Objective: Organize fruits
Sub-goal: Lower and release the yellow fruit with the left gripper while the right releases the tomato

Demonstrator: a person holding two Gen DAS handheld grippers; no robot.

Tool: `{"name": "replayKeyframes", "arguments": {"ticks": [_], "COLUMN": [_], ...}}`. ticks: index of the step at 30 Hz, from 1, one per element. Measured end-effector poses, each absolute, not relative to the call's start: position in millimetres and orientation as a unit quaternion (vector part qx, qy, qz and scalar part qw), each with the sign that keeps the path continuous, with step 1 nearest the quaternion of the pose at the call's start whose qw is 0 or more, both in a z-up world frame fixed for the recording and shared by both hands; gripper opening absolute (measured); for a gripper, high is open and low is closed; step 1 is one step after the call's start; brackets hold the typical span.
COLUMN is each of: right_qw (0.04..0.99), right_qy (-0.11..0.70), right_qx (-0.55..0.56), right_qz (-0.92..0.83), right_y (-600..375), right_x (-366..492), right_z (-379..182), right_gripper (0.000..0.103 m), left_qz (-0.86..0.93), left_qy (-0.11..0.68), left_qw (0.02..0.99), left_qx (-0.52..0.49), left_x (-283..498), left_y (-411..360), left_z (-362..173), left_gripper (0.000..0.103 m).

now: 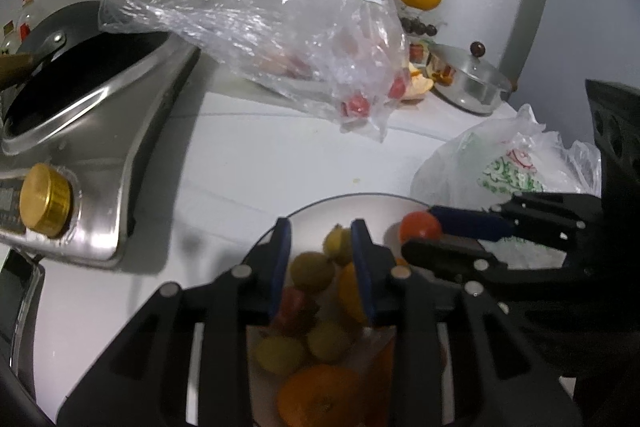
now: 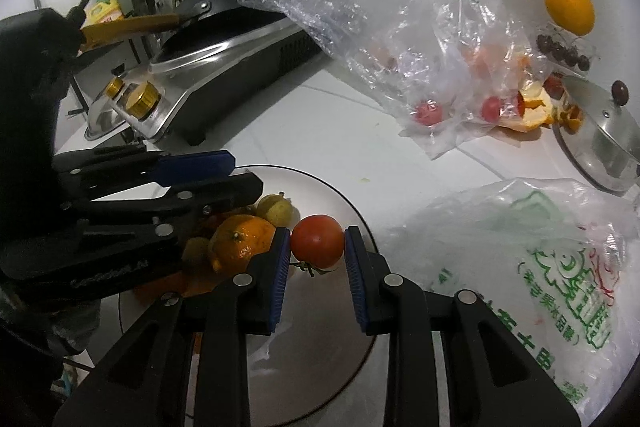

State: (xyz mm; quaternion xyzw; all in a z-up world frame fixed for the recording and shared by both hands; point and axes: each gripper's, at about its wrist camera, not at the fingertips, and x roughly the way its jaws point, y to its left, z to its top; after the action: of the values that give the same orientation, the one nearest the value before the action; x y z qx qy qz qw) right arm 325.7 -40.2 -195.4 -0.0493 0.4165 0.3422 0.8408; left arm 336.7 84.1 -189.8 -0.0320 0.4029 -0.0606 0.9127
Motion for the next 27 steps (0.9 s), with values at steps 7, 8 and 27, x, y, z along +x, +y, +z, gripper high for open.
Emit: {"name": "replayKeyframes", "arguments": {"ticks": [7,8,27], "right_qw": [0.841,0.841,0.854], "right_qy": [0.42,0.421,0.406], "right_qx": [-0.053,-0.054,-0.062], "right_qz": [0.337,0.335,0.318], "right_y": [-34,-34,-39], "right_x": [328,328,307], "right_z": [-196,-196,-177], "right_gripper": [0.029,0.029,0.035], "left_qz": [-0.06,-0.059,-0.058], "left_qy": [0.398,0.398,0.374], "left_qw": [0.915,0.915,0.925], "left_qx": [-0.031,-0.029,-0.02], "left_x": [331,330,300], "left_y": [86,86,80], "left_z": [-188,-188,-166], "left_gripper": [0.032,0.033,0.033]}}
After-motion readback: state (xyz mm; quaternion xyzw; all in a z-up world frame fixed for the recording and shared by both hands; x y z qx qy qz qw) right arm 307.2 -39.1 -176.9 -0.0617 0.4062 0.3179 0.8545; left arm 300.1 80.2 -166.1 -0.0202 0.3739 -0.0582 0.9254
